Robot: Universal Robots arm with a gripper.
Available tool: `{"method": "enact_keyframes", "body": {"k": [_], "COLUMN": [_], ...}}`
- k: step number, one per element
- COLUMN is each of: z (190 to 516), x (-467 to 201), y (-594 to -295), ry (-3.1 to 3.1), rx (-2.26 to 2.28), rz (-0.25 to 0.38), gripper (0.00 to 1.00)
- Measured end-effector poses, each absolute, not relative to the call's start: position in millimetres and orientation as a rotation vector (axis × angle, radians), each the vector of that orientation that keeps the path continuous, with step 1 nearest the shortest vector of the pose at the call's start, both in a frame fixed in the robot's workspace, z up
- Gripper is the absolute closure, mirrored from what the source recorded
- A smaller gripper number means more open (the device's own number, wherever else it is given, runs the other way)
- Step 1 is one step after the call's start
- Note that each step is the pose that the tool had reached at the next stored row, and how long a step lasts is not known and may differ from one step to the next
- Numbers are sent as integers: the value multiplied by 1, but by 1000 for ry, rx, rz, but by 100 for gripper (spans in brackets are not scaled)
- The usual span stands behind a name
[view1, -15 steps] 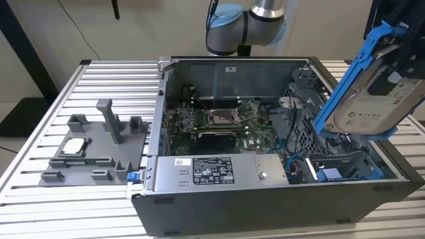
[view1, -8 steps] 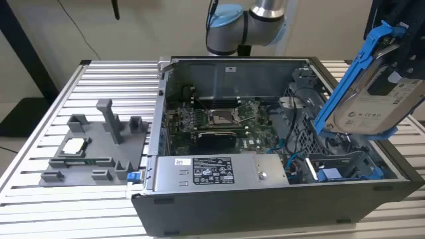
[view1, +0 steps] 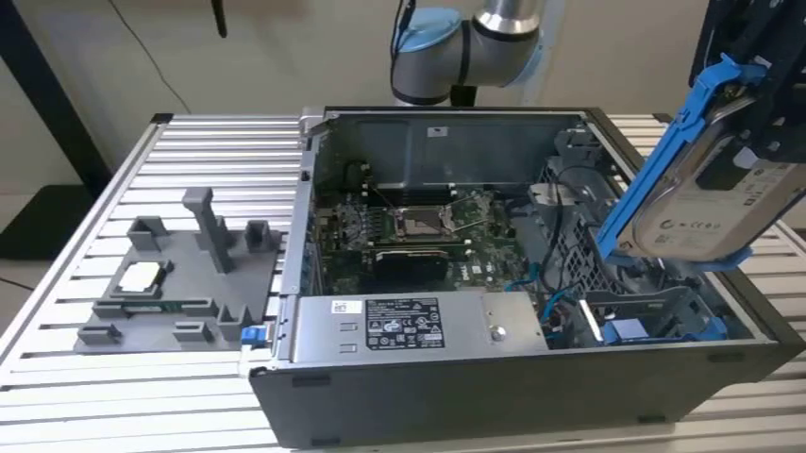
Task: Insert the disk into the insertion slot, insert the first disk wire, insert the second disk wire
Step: 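Insert the disk into the insertion slot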
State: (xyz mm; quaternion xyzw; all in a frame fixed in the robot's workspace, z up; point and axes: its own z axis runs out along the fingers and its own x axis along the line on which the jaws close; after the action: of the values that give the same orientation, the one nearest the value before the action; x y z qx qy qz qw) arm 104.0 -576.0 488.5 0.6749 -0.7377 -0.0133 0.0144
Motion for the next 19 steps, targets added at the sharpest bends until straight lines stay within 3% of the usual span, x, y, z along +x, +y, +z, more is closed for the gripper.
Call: {"method": "enact_keyframes", "body": {"k": [19], "z": [465], "x": [113], "y": [-576], "ry": [-2298], "rx": [2102], "rz": [-39], "gripper": [67]}}
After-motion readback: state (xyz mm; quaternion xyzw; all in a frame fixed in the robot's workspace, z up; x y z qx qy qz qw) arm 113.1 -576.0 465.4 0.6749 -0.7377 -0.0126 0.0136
